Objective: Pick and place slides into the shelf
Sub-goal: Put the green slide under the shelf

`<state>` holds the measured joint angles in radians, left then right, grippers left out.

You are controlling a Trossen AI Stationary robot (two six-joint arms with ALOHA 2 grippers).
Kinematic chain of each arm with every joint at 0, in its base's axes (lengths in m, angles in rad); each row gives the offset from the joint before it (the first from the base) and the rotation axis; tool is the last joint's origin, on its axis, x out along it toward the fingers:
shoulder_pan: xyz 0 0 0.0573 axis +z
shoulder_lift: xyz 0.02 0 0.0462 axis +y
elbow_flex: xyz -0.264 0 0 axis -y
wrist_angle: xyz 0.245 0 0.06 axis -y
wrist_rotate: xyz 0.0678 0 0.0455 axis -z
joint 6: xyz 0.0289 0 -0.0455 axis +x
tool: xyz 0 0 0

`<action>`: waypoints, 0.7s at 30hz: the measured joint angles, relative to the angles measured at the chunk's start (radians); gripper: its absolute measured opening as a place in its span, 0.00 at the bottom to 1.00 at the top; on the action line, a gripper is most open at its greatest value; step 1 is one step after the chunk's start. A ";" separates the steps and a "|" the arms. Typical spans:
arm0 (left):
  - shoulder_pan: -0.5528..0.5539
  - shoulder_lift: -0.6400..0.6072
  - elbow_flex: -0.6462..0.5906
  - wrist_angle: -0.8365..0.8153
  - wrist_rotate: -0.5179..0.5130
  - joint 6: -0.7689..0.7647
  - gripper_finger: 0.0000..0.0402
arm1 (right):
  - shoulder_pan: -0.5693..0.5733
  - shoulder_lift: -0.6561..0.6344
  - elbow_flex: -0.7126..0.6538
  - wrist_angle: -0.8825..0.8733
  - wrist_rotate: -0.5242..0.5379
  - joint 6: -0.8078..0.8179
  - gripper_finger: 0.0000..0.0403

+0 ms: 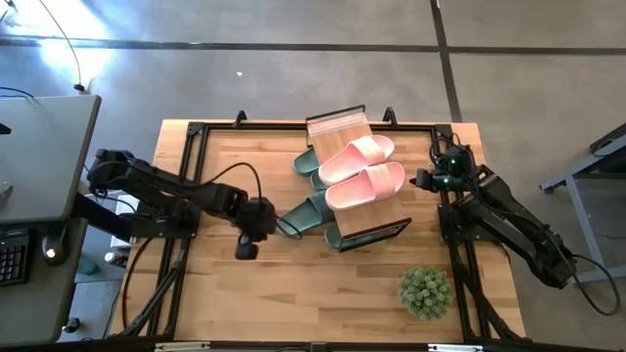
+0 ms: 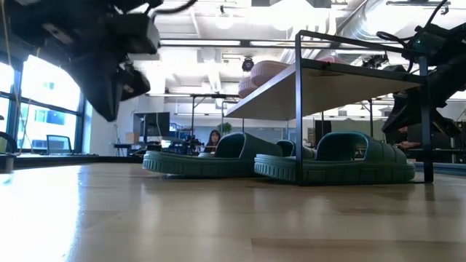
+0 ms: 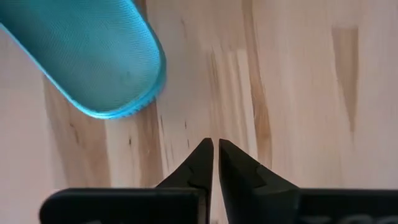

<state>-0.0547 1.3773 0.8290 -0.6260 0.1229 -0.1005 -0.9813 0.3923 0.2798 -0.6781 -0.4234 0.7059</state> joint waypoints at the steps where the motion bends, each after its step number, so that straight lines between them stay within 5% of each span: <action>1: 0.000 0.000 -0.021 0.033 -0.001 -0.024 0.03 | 0.000 0.000 0.000 -0.003 -0.003 0.000 0.00; 13: 0.002 0.001 -0.169 0.287 -0.188 -0.260 0.00 | 0.000 0.000 -0.001 -0.037 -0.021 -0.032 0.00; 21: 0.002 0.061 -0.169 0.321 -0.202 -0.275 0.00 | 0.000 0.000 -0.001 -0.056 -0.022 -0.010 0.00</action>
<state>-0.0525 1.4388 0.6598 -0.3054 -0.0792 -0.3759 -0.9810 0.3923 0.2790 -0.7339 -0.4450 0.6956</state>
